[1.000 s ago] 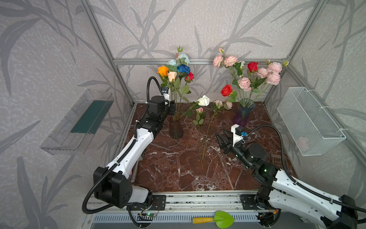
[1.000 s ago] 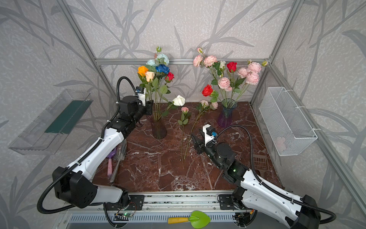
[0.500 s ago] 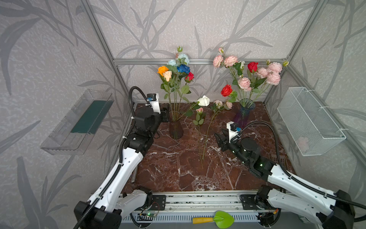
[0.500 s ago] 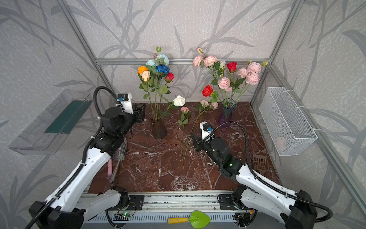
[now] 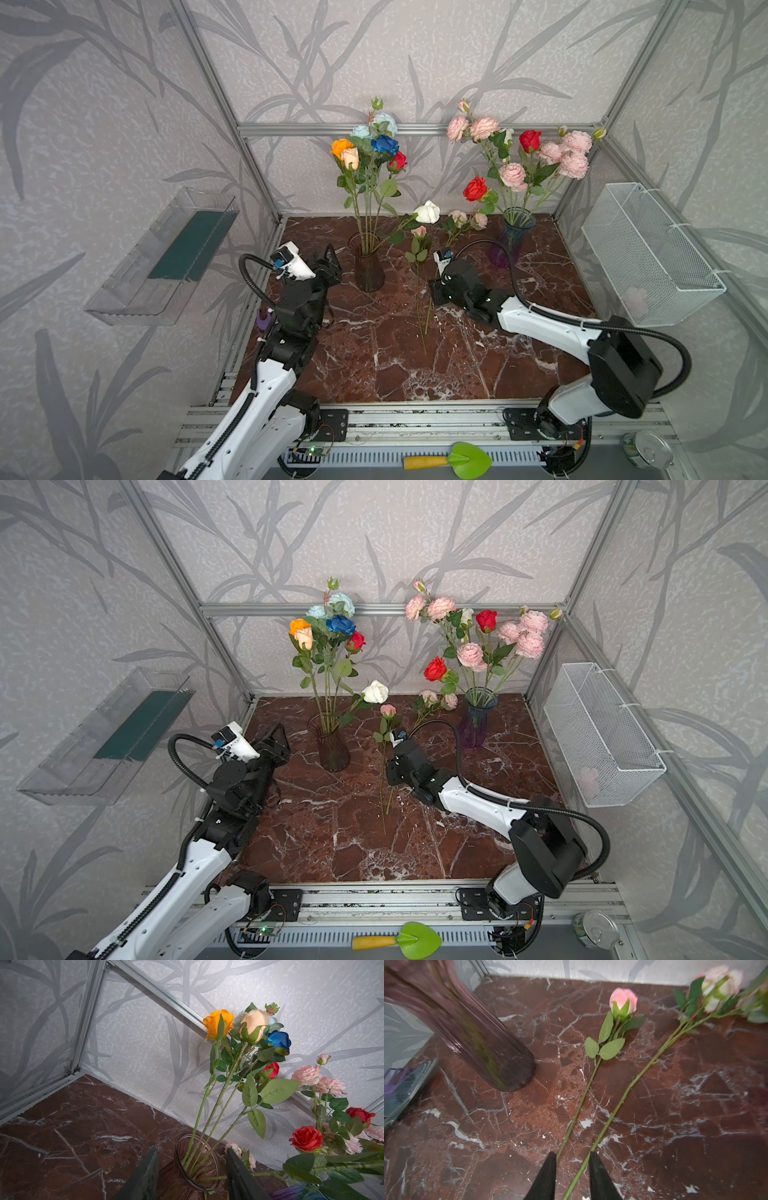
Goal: Arrange the flowers into the vase
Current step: 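Open the left gripper at the vase while the right gripper grasps the pink rose stem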
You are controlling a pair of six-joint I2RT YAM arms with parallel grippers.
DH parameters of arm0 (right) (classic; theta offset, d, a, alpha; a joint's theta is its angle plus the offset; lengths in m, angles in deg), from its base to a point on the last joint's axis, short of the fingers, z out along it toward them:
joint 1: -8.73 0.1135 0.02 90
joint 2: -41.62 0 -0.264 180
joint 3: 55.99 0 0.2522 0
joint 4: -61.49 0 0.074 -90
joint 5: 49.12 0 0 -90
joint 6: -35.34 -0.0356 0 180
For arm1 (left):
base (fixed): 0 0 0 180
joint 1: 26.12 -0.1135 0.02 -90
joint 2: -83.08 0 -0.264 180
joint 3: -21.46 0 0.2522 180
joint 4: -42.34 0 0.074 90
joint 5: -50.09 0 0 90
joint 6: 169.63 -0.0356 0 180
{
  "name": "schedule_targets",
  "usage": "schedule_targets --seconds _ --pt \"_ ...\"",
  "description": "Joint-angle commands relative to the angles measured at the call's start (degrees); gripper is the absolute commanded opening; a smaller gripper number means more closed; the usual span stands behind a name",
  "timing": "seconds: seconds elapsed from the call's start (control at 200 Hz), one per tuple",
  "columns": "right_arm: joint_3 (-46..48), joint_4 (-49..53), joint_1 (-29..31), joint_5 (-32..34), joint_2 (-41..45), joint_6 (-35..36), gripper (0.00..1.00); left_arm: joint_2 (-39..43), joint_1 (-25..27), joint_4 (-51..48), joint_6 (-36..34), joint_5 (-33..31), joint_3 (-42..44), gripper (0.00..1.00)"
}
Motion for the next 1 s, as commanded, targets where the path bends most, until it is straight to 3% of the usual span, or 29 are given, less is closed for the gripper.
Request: schedule_targets --seconds 0.0,0.19,0.48,0.765,1.0 --pt "-3.75 1.82 -0.18 -2.7 -6.05 -4.96 0.3 1.16 0.12 1.11 3.48 -2.64 -1.74 0.52" --pt "-8.44 6.6 0.03 -6.97 -14.7 -8.28 0.32 2.38 0.05 0.55 2.6 -3.53 -2.06 0.53" --pt "-6.87 7.62 1.7 -9.94 -16.79 -8.4 0.32 2.5 0.1 0.68 3.11 -2.65 -2.02 0.51" --pt "-7.26 8.68 2.15 -10.6 -18.65 -7.78 0.29 1.45 0.1 0.93 3.47 -1.51 -2.1 0.5" --pt "-7.17 9.69 2.55 -7.91 -20.2 -8.09 0.21 1.27 0.12 0.93 3.53 -1.39 -2.02 0.5"
